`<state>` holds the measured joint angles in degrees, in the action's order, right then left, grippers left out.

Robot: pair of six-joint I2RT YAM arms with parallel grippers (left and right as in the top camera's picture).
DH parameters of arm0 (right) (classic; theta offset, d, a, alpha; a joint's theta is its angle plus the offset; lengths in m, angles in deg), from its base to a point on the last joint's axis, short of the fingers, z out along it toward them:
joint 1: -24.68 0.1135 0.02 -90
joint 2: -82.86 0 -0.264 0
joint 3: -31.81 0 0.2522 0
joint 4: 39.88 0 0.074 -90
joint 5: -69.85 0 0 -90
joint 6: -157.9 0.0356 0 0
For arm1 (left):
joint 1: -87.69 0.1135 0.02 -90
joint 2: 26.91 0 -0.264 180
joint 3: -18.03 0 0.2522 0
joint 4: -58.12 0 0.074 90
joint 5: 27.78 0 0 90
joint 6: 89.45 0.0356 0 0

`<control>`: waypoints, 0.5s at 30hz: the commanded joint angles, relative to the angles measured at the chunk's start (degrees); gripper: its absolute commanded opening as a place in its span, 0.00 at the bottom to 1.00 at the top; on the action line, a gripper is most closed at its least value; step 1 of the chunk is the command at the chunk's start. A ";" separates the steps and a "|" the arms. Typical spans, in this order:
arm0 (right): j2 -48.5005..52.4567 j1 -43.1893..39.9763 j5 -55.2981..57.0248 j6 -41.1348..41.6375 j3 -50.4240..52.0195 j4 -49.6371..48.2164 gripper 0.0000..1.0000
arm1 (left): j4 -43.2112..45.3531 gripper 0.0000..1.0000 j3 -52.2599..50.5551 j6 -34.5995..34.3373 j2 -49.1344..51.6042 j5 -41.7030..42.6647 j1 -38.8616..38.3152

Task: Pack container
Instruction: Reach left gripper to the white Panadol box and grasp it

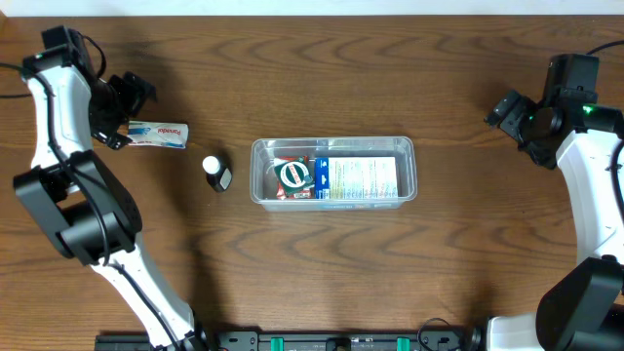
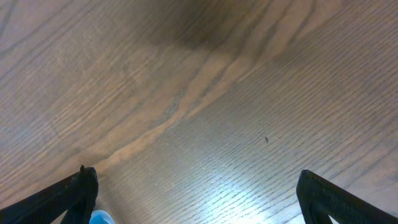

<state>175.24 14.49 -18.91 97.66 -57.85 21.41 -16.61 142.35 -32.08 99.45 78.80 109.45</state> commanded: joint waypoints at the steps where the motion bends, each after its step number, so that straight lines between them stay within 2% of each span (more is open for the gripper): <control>1: 0.11 -0.20 0.20 0.63 -0.07 0.04 0.99 | 0.15 0.98 0.39 -0.70 2.64 0.48 0.09; 15: 0.11 -0.20 0.20 0.63 -0.07 0.07 0.99 | 0.20 0.98 0.33 0.24 7.58 -1.22 0.09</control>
<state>175.24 14.49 -18.91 97.66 -57.85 21.41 -15.87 142.35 -32.25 105.40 78.47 109.45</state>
